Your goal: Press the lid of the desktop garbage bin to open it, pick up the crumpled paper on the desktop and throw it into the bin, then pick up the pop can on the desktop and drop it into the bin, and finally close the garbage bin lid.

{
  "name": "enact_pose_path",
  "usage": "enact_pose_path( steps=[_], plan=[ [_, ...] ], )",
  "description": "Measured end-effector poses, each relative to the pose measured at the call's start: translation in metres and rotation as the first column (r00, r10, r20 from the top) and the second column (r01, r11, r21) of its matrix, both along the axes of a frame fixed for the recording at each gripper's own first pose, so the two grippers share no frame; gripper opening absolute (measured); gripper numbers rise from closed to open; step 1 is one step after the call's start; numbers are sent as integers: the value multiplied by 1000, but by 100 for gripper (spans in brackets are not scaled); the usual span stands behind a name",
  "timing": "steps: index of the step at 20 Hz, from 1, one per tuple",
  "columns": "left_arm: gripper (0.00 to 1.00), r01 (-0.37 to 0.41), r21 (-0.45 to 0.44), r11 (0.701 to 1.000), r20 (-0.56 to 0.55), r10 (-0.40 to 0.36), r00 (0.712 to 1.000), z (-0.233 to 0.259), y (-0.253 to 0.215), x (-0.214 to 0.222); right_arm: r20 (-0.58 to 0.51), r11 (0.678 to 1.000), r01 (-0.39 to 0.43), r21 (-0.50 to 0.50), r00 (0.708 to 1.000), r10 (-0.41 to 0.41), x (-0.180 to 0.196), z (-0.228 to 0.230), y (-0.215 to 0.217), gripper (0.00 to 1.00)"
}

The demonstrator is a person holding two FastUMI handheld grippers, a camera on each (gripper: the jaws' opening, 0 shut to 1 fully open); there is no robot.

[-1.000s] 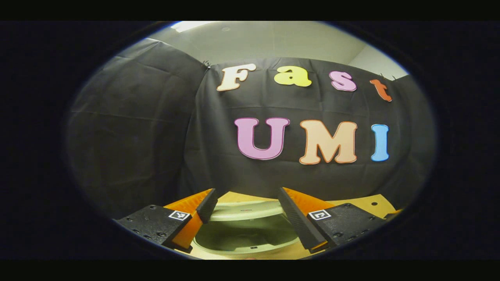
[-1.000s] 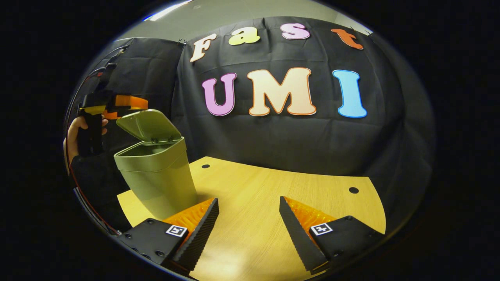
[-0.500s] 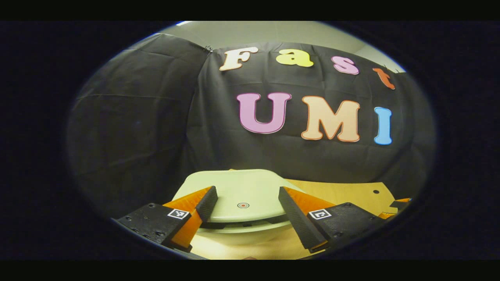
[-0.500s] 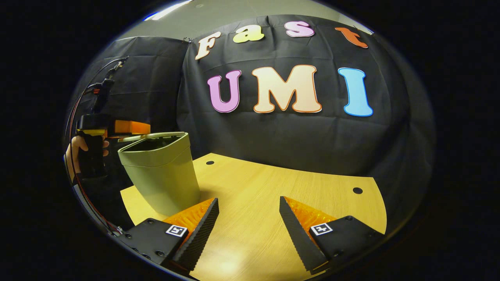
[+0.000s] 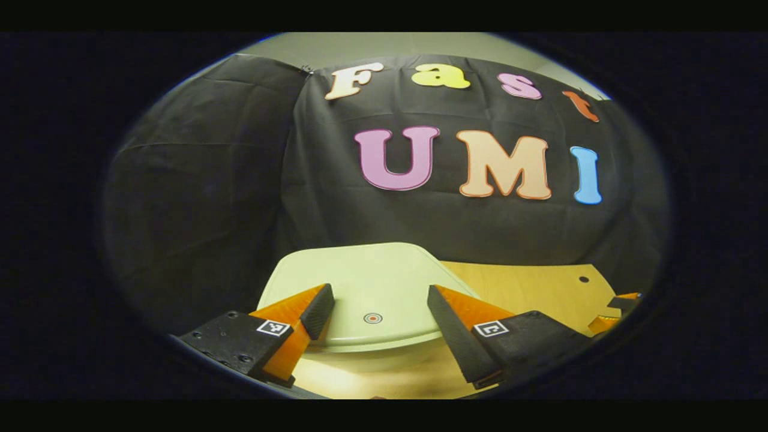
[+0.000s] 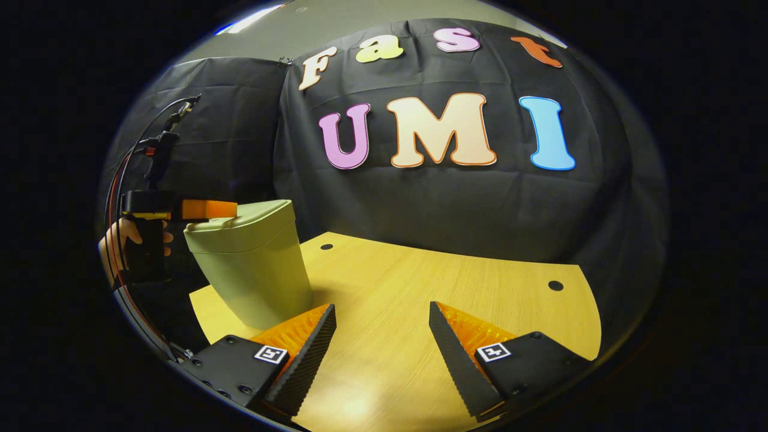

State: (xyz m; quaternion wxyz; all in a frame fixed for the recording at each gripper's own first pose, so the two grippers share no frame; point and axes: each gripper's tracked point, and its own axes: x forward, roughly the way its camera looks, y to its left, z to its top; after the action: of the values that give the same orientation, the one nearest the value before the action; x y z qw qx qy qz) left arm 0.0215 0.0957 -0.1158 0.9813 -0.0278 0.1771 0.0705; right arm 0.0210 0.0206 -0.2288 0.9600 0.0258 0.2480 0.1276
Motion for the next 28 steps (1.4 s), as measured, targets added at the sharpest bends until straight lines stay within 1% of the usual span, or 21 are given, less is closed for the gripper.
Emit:
enact_pose_path(
  steps=[1,2,3,4,5,6,7,8,9,11,12,13,15,17,18,21,22,23,26,28],
  plan=[
    [97,2,15,1000,1,-2,1000,-1,0,0,0,1000,3,3,1000,-3,0,-1,1,98],
    [95,-7,3,1000,14,7,1000,-3,2,0,-3,1000,0,9,1000,0,0,-3,2,99],
    [96,-19,-33,999,48,20,999,-5,1,-3,-8,1000,-10,23,1000,10,-2,-3,6,98],
    [93,14,-44,999,111,-9,994,1,-2,-3,-2,999,-19,35,1000,19,-3,-2,10,98],
    [94,39,-41,998,169,-31,985,9,-8,-4,9,999,-19,33,1000,18,-3,1,10,98],
    [92,53,-38,998,184,-46,982,7,-9,-2,19,999,-18,32,1000,18,0,3,9,95],
    [94,68,-27,997,215,-61,975,11,-9,0,28,999,-18,29,999,17,3,7,8,97],
    [92,100,-30,995,216,-91,972,8,-16,1,45,1000,-11,27,999,10,4,12,6,97],
    [94,114,-42,993,229,-101,968,14,-23,2,70,999,-2,33,998,0,6,23,2,97],
    [94,165,-56,985,329,-137,934,46,-44,6,136,999,24,44,990,-30,9,52,-7,97],
    [93,187,-35,982,371,-160,915,65,-55,10,176,998,49,41,983,-55,13,68,-17,97],
    [92,200,0,980,402,-183,897,76,-67,17,217,996,76,40,973,-83,16,85,-26,97],
    [92,241,55,969,443,-240,864,95,-93,25,295,991,130,42,946,-137,14,117,-46,97],
    [93,274,68,959,468,-273,841,107,-118,30,350,982,185,37,918,-186,10,138,-69,97],
    [94,296,57,954,479,-286,830,111,-132,31,374,977,213,32,904,-209,6,147,-79,97],
    [93,357,26,934,489,-323,810,113,-172,33,432,953,303,23,856,-282,-10,172,-115,97],
    [93,371,18,928,490,-332,806,112,-184,33,443,942,335,20,842,-309,-15,175,-128,95],
    [94,391,11,920,487,-346,802,109,-198,33,452,932,361,19,829,-330,-22,178,-138,97],
    [93,428,5,904,469,-380,797,101,-229,31,465,905,425,29,796,-389,-41,179,-164,97],
    [94,463,4,886,473,-409,780,105,-249,28,461,891,452,41,783,-418,-52,177,-177,97]
  ],
)
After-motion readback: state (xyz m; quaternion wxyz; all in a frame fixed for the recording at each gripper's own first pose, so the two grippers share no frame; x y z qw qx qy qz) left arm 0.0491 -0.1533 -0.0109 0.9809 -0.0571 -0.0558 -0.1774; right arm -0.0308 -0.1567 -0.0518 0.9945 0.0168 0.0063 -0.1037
